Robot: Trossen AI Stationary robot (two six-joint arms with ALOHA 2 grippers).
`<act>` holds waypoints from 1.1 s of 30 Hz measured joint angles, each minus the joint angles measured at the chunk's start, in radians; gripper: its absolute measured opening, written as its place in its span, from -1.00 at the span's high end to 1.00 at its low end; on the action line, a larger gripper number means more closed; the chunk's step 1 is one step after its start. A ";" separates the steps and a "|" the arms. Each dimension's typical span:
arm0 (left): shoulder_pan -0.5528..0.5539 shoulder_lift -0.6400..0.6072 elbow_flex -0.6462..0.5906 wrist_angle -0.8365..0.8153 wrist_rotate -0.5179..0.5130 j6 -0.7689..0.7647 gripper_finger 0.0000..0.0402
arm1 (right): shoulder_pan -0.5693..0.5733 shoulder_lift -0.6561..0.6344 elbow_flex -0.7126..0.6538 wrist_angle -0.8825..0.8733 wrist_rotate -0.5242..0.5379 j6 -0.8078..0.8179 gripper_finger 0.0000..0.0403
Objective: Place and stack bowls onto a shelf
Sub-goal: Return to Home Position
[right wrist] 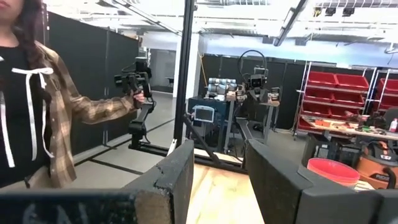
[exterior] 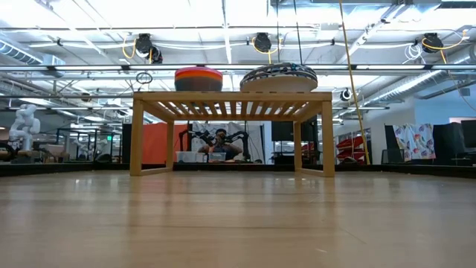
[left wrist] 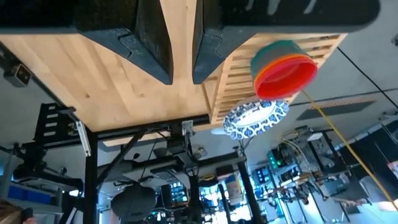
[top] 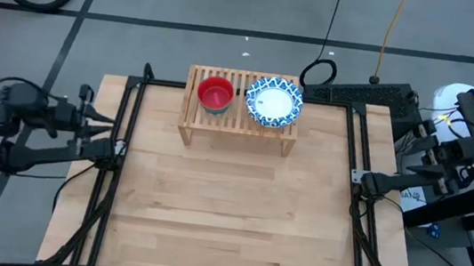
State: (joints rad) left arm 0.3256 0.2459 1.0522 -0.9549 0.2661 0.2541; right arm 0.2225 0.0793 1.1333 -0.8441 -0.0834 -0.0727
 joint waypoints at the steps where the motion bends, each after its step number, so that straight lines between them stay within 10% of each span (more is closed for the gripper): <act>1: 0.000 0.000 -0.021 0.015 0.000 -0.001 0.67 | 0.000 -0.008 -0.016 0.009 0.000 0.000 0.30; 33: 0.000 0.001 -0.519 0.622 0.128 -0.118 0.67 | 0.000 -0.076 -0.310 0.214 0.002 -0.043 0.30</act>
State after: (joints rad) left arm 0.3256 0.2466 0.5336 -0.3331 0.3936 0.1361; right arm 0.2226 0.0032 0.8230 -0.6300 -0.0816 -0.1159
